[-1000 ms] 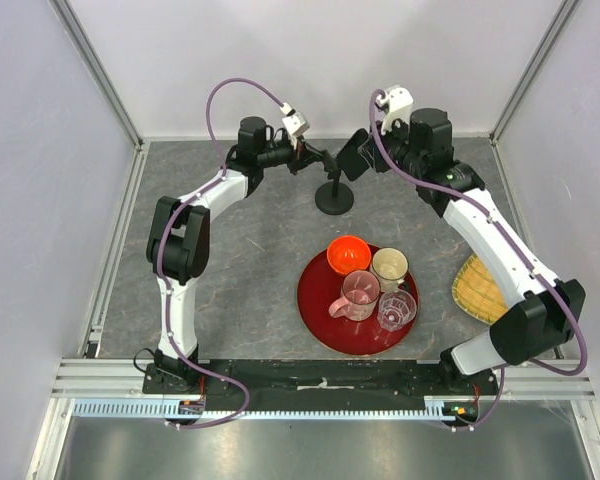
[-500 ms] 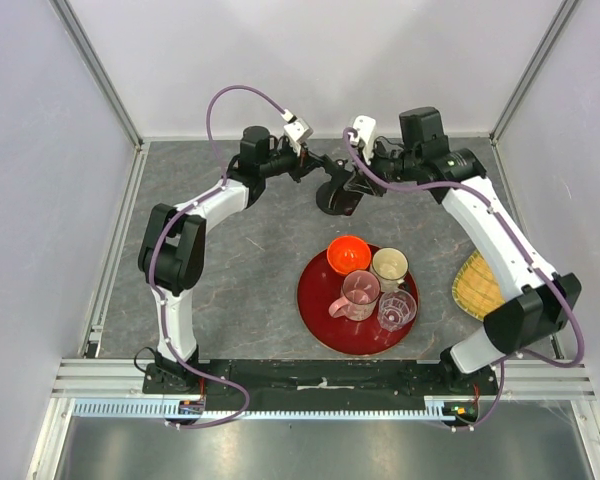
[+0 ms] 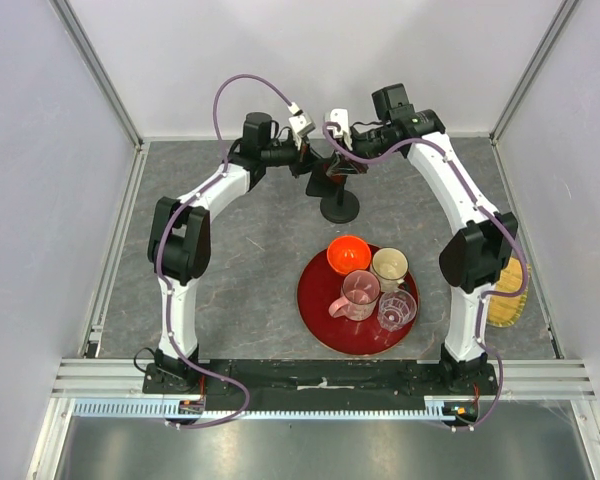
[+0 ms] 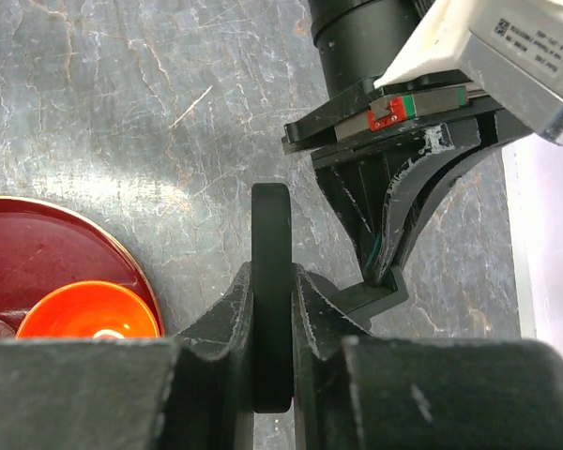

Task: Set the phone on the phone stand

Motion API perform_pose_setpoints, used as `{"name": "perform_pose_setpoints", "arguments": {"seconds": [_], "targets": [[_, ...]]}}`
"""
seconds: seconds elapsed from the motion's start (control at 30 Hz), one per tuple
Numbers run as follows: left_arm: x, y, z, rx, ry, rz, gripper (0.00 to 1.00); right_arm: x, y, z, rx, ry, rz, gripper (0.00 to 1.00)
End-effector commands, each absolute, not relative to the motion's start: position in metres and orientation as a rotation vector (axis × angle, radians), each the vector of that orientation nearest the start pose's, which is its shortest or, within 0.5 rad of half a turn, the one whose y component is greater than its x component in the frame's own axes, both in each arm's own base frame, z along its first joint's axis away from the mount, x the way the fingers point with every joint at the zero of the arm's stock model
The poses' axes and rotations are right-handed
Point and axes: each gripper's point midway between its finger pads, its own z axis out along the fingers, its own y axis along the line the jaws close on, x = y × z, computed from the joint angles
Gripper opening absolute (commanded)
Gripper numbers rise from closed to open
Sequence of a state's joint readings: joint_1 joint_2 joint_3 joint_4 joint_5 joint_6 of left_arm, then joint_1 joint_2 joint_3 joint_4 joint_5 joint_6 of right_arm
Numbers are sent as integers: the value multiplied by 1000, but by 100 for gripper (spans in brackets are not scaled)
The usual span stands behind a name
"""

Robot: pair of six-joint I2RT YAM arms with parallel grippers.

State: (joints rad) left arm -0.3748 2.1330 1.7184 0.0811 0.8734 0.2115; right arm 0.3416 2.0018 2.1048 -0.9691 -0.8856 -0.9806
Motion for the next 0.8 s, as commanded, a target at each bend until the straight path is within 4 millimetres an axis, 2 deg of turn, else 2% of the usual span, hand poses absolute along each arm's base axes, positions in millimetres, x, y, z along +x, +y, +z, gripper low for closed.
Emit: {"name": "perform_pose_setpoints", "arguments": {"seconds": [0.0, 0.37, 0.47, 0.77], "targets": [[474, -335, 182, 1177, 1534, -1025, 2, 428, 283, 296, -1650, 1213, 675, 0], [469, -337, 185, 1193, 1515, -1055, 2, 432, 288, 302, -1657, 1146, 674, 0], [469, -338, 183, 1194, 1517, -1053, 2, 433, 292, 311, -1643, 1122, 677, 0], [468, -339, 184, 1200, 1515, -1042, 2, 443, 310, 305, -1645, 1136, 656, 0]]}}
